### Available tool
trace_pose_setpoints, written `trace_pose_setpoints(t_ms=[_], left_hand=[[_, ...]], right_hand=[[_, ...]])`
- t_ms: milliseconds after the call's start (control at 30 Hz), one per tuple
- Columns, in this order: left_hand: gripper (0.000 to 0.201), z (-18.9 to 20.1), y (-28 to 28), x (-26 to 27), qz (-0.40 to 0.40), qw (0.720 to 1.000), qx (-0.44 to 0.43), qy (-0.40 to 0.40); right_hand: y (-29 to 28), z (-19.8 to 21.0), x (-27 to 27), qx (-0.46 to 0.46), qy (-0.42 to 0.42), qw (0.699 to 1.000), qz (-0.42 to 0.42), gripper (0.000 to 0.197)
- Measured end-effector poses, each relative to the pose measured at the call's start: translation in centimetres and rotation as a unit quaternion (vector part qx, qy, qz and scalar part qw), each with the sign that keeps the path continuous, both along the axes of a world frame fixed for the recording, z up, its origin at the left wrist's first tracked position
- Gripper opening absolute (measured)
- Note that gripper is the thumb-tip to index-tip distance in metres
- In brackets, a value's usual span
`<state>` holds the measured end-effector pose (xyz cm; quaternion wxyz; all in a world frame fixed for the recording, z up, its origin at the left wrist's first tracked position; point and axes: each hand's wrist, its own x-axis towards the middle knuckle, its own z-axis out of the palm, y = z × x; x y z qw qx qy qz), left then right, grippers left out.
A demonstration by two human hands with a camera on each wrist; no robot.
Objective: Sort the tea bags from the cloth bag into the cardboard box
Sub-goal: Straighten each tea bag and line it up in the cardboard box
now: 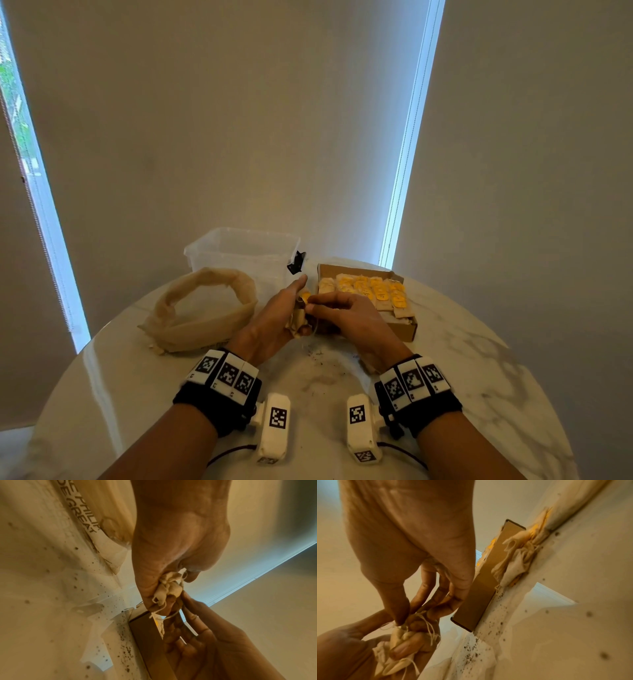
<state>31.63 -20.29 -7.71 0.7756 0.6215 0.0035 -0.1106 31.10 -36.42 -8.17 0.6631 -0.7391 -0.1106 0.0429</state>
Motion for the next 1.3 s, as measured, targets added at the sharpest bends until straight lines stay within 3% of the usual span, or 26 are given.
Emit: trace_pose_setpoints(t_ms=[433,567,667,767,933,1067,1200,1300], left_hand=[[0.067,-0.2,-0.3,-0.3,-0.01,0.999,0.047,-0.022],[0.083,-0.2,0.0,-0.3,-0.038,0.996,0.075,-0.017],[0.091,-0.3,0.0,-0.1,-0.054,0.993,0.098,-0.026],[0.085,-0.3,0.0,-0.1,-0.041,0.991,0.123,-0.033],[0.055,-0.3,0.7,0.1,0.019,0.986,0.149,-0.07],[0.045,-0.3,1.3,0.2,0.068,0.979,0.159,-0.104],[0.03,-0.3,1.5,-0.1,0.062,0.971,0.183,-0.143],[0.017,-0.1,1.4,-0.1,0.083,0.965,0.194,-0.158]], right_hand=[[0.0,-0.2,0.3,-0.017,-0.006,1.0,-0.01,0.024],[0.0,-0.4,0.3,-0.051,-0.022,0.998,-0.009,0.031],[0.1,-0.5,0.5,-0.068,-0.023,0.997,-0.024,0.025],[0.3,-0.5,0.8,-0.063,-0.018,0.996,-0.066,0.019],[-0.5,0.0,1.1,-0.03,-0.048,0.992,-0.116,0.012],[-1.4,0.2,1.1,-0.007,-0.059,0.993,-0.101,0.015],[-2.0,0.9,0.9,0.008,-0.07,0.996,-0.055,0.025],[-2.1,1.0,1.0,0.014,-0.072,0.994,-0.076,0.03]])
